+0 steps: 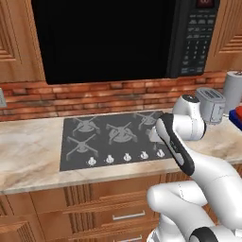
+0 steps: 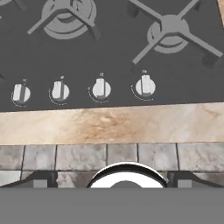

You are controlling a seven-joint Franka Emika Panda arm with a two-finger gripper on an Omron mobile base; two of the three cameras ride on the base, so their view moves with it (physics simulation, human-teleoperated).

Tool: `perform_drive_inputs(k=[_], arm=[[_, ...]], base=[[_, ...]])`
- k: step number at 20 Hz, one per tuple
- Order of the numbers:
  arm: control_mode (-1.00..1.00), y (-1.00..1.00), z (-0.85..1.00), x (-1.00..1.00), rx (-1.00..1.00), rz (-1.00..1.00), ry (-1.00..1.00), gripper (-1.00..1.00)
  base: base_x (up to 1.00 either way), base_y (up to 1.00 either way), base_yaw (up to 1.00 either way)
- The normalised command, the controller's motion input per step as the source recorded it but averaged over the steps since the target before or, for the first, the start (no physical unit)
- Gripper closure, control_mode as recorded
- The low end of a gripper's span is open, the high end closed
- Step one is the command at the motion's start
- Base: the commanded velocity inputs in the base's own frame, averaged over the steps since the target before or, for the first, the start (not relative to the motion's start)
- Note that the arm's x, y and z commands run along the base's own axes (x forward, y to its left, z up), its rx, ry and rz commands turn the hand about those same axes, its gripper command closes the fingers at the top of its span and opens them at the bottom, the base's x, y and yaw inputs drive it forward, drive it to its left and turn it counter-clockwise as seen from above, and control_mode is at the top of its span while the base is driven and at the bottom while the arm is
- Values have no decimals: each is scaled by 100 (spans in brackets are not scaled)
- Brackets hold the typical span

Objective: Place the two vegetables and bowl onto the tray for setting up a vegetable dip station.

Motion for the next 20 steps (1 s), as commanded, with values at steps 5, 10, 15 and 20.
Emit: perform_drive_inputs(k=[5, 10, 15, 20], arm=[[100, 0, 0, 0, 0, 0, 0, -100], [100, 0, 0, 0, 0, 0, 0, -100], [100, 0, 0, 0, 0, 0, 0, -100], [100, 0, 0, 0, 0, 0, 0, -100]], base=[[-3, 68, 0], [0, 70, -1], [0, 70, -2], [0, 70, -4]])
